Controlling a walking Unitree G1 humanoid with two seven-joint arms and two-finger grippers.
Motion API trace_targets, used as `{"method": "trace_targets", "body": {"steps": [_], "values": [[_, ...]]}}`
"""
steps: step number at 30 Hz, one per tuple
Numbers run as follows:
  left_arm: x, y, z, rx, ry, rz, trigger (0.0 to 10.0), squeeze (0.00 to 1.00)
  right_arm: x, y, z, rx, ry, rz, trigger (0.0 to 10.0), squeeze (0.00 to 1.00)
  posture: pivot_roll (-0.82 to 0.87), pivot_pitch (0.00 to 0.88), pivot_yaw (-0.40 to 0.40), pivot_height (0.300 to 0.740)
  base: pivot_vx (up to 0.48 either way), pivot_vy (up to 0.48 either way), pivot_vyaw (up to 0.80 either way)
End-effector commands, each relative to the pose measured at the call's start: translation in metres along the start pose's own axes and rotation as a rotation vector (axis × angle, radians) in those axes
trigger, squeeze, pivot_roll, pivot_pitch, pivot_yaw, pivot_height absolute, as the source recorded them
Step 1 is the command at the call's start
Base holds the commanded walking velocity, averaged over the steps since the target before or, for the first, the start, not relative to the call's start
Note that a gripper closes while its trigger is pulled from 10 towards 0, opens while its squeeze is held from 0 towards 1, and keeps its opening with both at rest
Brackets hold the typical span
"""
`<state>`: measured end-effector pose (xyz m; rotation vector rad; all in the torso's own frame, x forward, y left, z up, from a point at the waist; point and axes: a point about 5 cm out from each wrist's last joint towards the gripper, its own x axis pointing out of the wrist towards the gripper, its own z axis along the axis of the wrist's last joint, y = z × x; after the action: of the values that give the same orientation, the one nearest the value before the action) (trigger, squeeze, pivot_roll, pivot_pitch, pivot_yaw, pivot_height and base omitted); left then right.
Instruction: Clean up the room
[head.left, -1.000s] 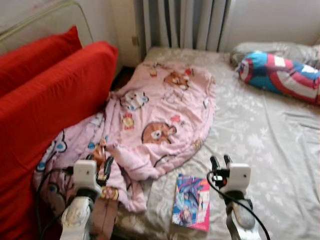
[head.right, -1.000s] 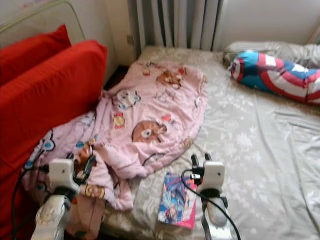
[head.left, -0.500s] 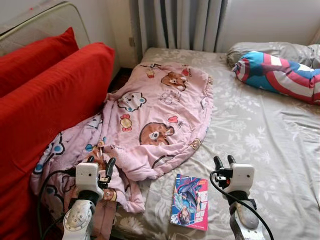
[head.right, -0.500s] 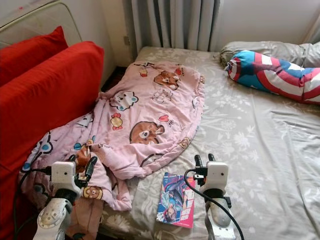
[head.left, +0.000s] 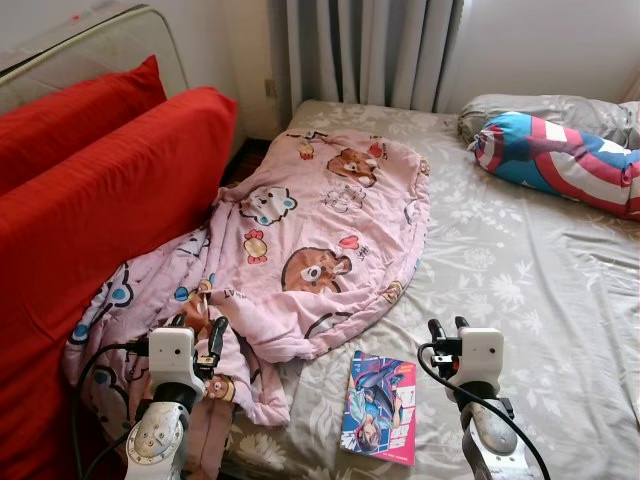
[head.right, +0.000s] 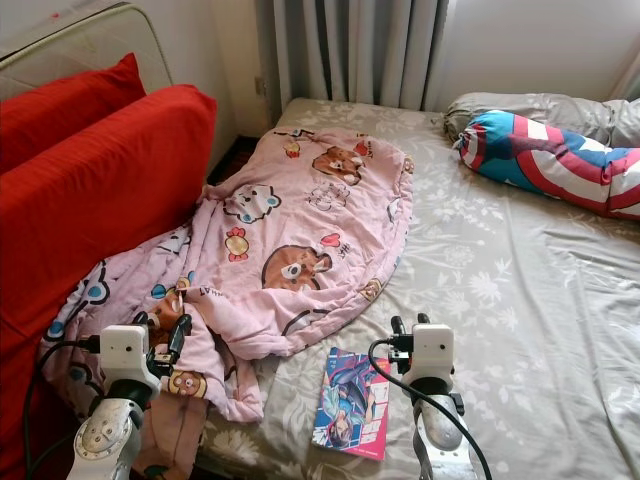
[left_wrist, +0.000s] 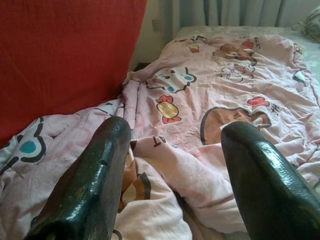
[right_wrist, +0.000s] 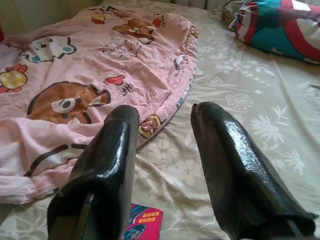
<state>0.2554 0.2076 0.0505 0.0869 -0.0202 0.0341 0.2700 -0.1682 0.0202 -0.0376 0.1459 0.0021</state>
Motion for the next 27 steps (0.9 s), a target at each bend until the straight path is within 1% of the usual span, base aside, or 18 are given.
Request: {"method": "trace_targets", "body": {"steps": [1,3,7,10,17,19,20,24,27], "values": [[-0.002,0.003,0.0,-0.012,0.01,0.022,10.0,0.0,0.0,0.006,-0.004,-0.001,0.022,0.024,10.0,0.0,-0.03,0.074,-0.015,0.701,0.0,0.0,0.0],[-0.002,0.003,0.0,-0.013,0.01,0.026,10.0,0.0,0.001,0.009,-0.002,0.01,0.006,0.045,10.0,0.0,-0.03,0.08,-0.016,0.701,0.0,0.0,0.0],[-0.003,0.0,-0.001,-0.019,0.012,0.024,10.0,0.0,0.002,0.008,-0.001,0.006,0.006,0.046,10.0,0.0,-0.03,0.091,-0.016,0.701,0.0,0.0,0.0],[-0.003,-0.001,-0.001,-0.022,0.014,0.023,10.0,0.0,0.003,0.009,-0.005,-0.007,0.048,0.042,10.0,0.0,-0.04,0.096,-0.018,0.701,0.0,0.0,0.0],[-0.004,-0.003,-0.001,-0.028,0.019,0.023,10.0,0.0,0.002,0.011,-0.007,-0.005,0.043,0.057,10.0,0.0,-0.04,0.105,-0.023,0.666,0.0,0.0,0.0],[-0.004,-0.003,-0.001,-0.029,0.018,0.024,10.0,0.0,0.001,0.012,-0.006,-0.004,0.039,0.063,10.0,0.0,-0.04,0.105,-0.024,0.666,0.0,0.0,0.0],[-0.004,-0.003,-0.001,-0.03,0.019,0.025,10.0,0.0,0.001,0.013,-0.005,0.004,0.02,0.074,10.0,0.0,-0.04,0.105,-0.026,0.666,0.0,0.0,0.0],[-0.004,-0.003,-0.002,-0.032,0.021,0.028,10.0,0.0,0.002,0.014,-0.005,0.005,0.019,0.079,10.0,0.0,-0.04,0.105,-0.028,0.666,0.0,0.0,0.0],[-0.004,-0.003,-0.002,-0.036,0.025,0.026,10.0,0.0,0.002,0.021,-0.004,-0.008,0.017,0.121,10.0,0.0,-0.04,0.107,-0.03,0.666,0.0,0.0,0.0]]}}
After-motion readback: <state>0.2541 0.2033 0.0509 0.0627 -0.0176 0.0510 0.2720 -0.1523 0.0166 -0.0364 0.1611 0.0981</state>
